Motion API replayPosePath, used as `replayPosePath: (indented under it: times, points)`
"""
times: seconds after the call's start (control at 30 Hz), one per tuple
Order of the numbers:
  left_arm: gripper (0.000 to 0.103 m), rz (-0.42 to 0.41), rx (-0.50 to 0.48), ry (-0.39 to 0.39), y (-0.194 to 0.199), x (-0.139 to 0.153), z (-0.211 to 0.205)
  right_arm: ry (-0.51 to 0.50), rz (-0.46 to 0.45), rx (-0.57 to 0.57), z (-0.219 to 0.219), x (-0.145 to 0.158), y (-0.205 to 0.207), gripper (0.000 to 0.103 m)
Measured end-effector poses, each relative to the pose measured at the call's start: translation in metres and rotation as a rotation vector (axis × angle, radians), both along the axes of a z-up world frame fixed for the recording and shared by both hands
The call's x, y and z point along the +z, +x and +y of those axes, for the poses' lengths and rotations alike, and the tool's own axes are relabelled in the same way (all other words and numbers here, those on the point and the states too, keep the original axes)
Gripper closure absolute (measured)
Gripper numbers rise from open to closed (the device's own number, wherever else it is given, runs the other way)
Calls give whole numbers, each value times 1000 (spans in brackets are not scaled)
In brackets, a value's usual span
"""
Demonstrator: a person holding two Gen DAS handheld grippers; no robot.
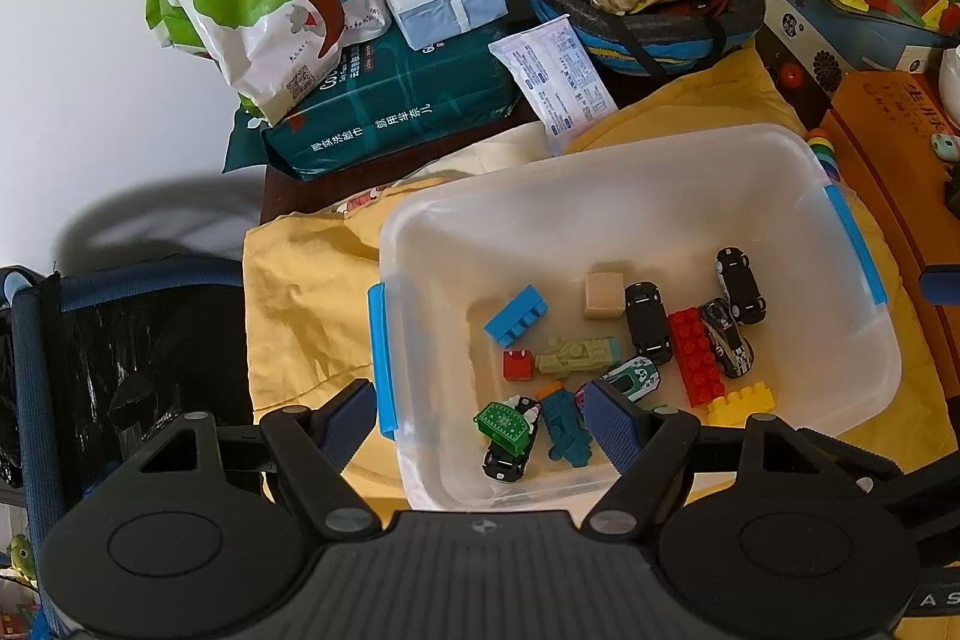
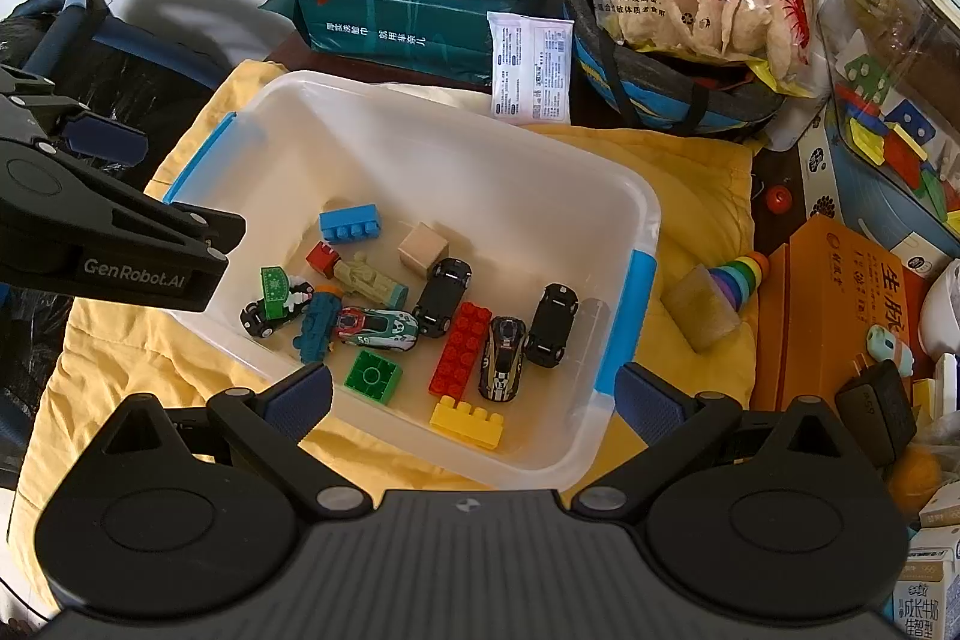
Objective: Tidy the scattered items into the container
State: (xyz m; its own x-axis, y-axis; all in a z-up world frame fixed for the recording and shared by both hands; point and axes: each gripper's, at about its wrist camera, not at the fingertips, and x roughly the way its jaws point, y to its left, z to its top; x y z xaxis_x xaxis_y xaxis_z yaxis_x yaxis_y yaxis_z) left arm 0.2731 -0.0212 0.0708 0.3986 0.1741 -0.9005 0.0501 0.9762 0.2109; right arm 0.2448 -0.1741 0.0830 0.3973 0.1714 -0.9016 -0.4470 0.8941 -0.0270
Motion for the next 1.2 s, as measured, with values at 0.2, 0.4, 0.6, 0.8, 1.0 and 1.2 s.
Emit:
replayPosePath:
  times: [0.2,0.4,0.6,0.8,1.0,1.2]
  points:
    - [24,1,3,-1,0,0,1,-2,-1,0,0,0,0,0]
    - [24,9,12,-34,0,-2,6,-3,-2,2,1,0,0,0]
    - [18,-32,-11,-12,-4,1,3,-6,0,1,2,-3,-1,0]
    - [16,-38,-9,-11,-1,3,3,-6,-3,-1,2,-3,-1,0]
    - [17,-27,25,5,3,1,7,-9,-4,-5,1,-3,1,0]
    - [17,-18,19,-9,3,0,6,-11,-3,-6,2,-4,1,0]
